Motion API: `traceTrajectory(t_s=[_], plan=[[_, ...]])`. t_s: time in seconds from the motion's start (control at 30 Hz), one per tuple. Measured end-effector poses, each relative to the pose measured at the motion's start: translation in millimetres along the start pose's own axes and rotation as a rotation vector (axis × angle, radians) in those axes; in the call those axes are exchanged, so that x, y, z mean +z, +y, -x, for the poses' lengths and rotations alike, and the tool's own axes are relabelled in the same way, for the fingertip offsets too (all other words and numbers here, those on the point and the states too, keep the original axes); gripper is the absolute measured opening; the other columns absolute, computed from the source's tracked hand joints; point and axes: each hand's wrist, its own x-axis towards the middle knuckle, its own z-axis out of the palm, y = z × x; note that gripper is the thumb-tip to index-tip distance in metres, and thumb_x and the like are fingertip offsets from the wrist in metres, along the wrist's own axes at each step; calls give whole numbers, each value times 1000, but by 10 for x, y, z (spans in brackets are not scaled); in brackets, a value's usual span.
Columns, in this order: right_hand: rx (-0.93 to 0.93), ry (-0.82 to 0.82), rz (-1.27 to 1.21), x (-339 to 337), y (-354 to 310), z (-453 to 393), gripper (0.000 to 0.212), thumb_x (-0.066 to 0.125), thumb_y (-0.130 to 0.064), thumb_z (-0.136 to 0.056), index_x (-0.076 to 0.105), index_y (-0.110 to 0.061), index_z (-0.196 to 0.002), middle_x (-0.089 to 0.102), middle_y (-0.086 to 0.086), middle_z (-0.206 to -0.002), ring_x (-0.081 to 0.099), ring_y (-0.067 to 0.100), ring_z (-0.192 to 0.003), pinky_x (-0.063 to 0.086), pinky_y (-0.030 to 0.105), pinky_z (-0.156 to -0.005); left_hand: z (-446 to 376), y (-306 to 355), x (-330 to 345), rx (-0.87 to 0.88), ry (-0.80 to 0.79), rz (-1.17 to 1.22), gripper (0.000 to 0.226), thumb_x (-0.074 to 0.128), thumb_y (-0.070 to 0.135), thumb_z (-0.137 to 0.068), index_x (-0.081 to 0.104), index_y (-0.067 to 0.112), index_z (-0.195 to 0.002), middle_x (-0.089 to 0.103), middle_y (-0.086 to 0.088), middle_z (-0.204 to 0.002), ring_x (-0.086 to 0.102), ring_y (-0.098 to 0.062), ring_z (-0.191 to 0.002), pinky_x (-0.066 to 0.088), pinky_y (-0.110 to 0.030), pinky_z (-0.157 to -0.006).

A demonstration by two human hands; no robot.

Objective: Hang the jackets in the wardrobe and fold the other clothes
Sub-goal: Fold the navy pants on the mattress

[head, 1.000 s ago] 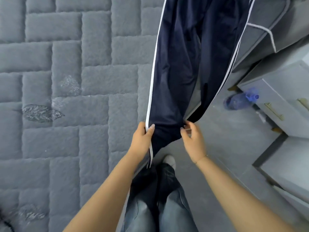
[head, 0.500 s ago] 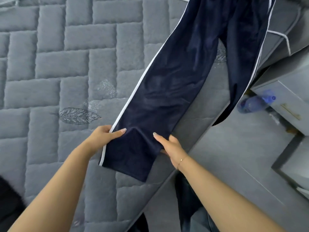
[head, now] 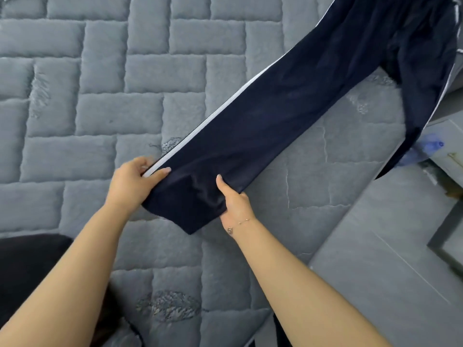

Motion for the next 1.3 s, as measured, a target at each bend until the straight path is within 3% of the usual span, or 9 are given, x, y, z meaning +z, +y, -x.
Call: traceTrajectory(t_s=[0.1,0.17,0.3,0.4,0.53,0.7,0.87,1.0,1.3], plan=[[41,85,106,50,254,0,40,77,-27,-83,61,-13,-117,68,4,-116,66,21,-102,53,43,-96,98,-270,-19,-61,7,-93,18,73,37,-84,60,26,-81,70,1,-95,62,-25,-84,48,-38,-74],[26,95,148,-28,349,37,30,76,-26,-85,63,-18,-110,69,1,-112,67,19,-99,55,39,-92,222,-399,77,-87,18,-148,24,72,24,-86,57,17,-104,65,-8,-116,59,-33,-103,48,-44,-86],[-20,54,274,-267,382,178,11,66,-25,-93,66,-16,-100,71,5,-105,70,20,-93,59,31,-78,475,-306,381,245,274,-338,52,70,18,-85,50,10,-133,47,-17,-139,43,-37,-125,36,-53,-100],[-60,98,381,-462,347,268,11,57,-21,-98,64,-12,-99,71,8,-97,71,19,-88,57,29,-77,607,-239,714,334,18,-427,62,48,42,-99,26,22,-154,13,-10,-163,15,-27,-149,14,-48,-119],[-193,170,459,-698,160,336,13,56,-15,-96,65,-15,-105,70,6,-101,68,15,-91,56,24,-76,572,-373,923,217,-167,-540,73,32,53,-100,-8,29,-156,-32,2,-157,-26,-18,-147,-13,-50,-119],[-428,132,657,-1004,-528,297,22,54,-11,-97,62,-16,-117,65,0,-113,61,6,-98,52,29,-91,639,227,1081,261,-84,-432,72,48,33,-95,9,34,-156,-20,2,-162,-22,-14,-148,-18,-54,-116],[-530,65,854,-1348,-1634,-3,27,52,-11,-97,61,-21,-121,63,-5,-121,58,-1,-98,45,5,-79,404,1407,1568,278,-101,-350,66,41,36,-100,6,33,-156,-18,3,-163,-19,-12,-149,-15,-47,-119],[-611,-67,1174,-1500,-2693,-267,35,52,-16,-98,56,-22,-132,58,-7,-132,54,6,-118,42,21,-99,135,2315,1986,177,-58,-278,65,39,23,-99,10,33,-156,-13,3,-164,-13,-14,-150,-7,-48,-121],[-752,-188,1742,-1800,-4898,-671,45,46,-22,-101,41,-21,-146,37,-4,-153,34,14,-139,26,20,-108,-285,3594,2724,95,-76,-142,62,39,33,-101,11,32,-156,-13,2,-164,-13,-15,-150,-8,-48,-120]])
